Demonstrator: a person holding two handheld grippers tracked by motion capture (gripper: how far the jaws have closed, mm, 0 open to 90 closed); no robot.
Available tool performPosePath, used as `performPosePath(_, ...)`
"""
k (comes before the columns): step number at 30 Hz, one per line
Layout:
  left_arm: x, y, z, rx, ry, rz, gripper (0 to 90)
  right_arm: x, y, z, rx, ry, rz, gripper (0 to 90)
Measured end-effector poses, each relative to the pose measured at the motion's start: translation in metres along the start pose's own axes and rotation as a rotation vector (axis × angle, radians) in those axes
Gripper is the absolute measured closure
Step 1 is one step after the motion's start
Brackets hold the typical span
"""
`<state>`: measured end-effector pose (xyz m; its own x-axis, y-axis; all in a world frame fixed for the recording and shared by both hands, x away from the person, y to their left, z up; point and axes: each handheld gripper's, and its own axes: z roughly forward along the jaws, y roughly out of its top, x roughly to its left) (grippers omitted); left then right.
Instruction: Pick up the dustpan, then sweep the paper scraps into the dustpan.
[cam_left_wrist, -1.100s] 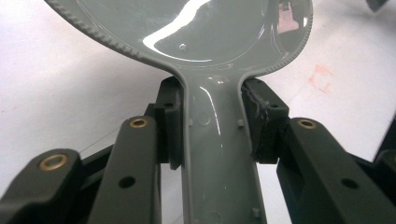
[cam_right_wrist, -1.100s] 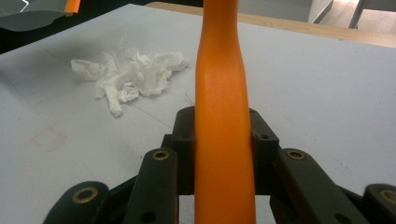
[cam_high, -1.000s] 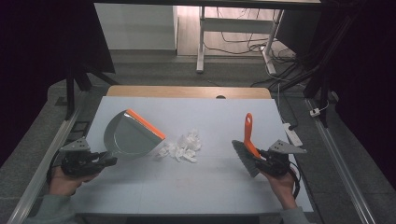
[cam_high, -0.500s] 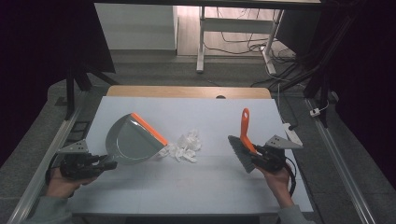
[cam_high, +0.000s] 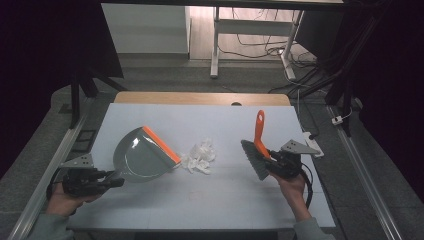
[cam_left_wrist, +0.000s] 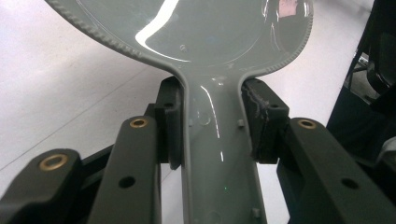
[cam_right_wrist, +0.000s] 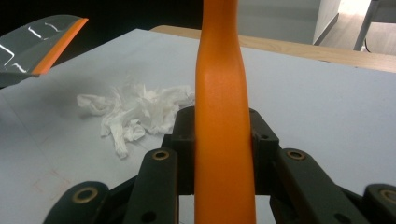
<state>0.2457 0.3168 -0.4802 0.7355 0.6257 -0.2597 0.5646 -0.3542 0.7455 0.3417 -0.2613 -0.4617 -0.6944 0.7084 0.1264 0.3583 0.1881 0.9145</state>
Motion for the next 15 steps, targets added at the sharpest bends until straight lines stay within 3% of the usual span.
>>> performPosePath(15, -0.003, -0.008, 0.001, 0.037, -0.048, 0.012, 61.3, 0.005, 0.010, 0.022, 0.006, 0.014, -0.002, 69.9)
